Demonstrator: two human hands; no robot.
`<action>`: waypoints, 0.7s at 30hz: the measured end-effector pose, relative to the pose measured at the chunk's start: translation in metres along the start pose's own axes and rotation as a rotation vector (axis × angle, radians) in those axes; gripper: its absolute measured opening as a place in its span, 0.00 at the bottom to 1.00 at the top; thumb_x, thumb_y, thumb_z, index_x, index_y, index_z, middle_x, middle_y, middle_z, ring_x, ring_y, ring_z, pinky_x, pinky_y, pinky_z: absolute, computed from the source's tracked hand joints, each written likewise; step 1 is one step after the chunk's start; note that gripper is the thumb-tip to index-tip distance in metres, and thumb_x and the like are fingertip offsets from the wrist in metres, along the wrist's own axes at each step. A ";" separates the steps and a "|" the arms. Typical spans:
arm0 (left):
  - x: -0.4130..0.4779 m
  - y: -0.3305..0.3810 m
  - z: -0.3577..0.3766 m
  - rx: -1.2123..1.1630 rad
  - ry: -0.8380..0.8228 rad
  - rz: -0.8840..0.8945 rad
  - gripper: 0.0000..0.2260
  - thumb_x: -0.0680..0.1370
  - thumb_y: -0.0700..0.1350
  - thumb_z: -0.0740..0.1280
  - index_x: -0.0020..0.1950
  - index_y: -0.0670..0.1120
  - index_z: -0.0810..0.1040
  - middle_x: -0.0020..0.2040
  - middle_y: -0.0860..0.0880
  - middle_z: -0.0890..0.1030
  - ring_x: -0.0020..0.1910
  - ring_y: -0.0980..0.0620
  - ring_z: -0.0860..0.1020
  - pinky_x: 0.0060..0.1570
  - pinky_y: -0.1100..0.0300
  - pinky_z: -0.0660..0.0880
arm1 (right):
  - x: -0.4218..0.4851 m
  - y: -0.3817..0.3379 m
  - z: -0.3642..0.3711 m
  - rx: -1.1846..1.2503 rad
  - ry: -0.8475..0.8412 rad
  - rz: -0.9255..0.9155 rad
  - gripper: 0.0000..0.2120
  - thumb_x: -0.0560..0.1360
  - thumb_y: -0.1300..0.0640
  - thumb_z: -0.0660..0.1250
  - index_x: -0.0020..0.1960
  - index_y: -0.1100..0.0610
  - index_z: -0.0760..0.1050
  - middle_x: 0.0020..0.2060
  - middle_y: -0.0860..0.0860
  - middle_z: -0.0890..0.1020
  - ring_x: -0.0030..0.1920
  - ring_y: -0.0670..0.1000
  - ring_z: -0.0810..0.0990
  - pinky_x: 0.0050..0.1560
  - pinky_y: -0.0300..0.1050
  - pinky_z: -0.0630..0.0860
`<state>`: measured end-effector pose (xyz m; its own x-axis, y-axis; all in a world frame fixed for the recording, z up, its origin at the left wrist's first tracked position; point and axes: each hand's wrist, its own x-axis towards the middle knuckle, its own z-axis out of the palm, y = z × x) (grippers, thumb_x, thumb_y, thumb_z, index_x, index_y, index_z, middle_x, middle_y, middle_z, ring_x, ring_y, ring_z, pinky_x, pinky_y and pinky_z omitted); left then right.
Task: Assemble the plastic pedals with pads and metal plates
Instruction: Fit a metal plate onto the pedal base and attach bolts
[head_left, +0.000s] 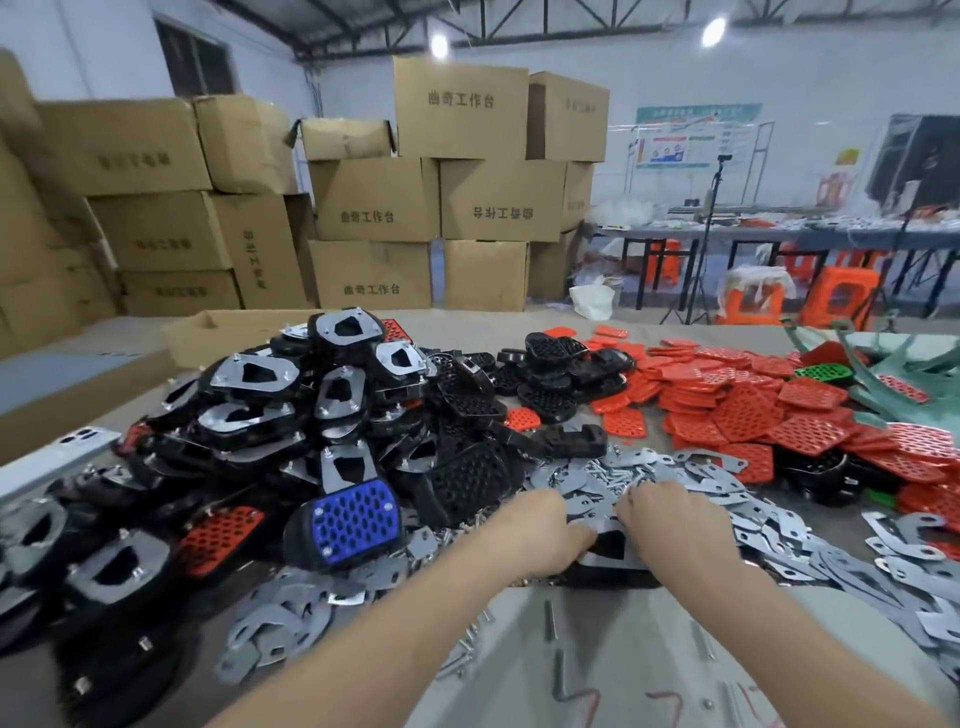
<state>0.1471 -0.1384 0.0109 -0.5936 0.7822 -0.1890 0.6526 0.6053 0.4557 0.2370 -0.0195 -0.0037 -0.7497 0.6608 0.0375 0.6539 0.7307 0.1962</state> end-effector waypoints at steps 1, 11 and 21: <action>0.000 -0.003 -0.002 -0.096 0.024 -0.012 0.17 0.81 0.55 0.63 0.51 0.39 0.74 0.46 0.40 0.78 0.42 0.43 0.78 0.32 0.57 0.68 | -0.001 -0.001 -0.003 0.038 0.041 0.008 0.09 0.80 0.63 0.60 0.52 0.51 0.76 0.49 0.50 0.79 0.53 0.56 0.82 0.41 0.45 0.70; -0.030 -0.107 -0.182 -0.642 0.812 -0.188 0.11 0.77 0.54 0.69 0.54 0.51 0.75 0.44 0.49 0.82 0.32 0.53 0.79 0.33 0.60 0.77 | 0.008 -0.088 -0.103 1.224 0.439 -0.133 0.09 0.85 0.43 0.56 0.55 0.48 0.69 0.51 0.45 0.80 0.49 0.51 0.79 0.51 0.54 0.73; -0.002 -0.144 -0.216 -0.883 0.997 -0.521 0.26 0.83 0.52 0.63 0.76 0.39 0.63 0.72 0.40 0.70 0.59 0.41 0.75 0.55 0.51 0.74 | 0.006 -0.028 -0.121 1.747 0.433 -0.116 0.05 0.83 0.54 0.63 0.54 0.43 0.72 0.50 0.46 0.83 0.42 0.45 0.86 0.43 0.49 0.84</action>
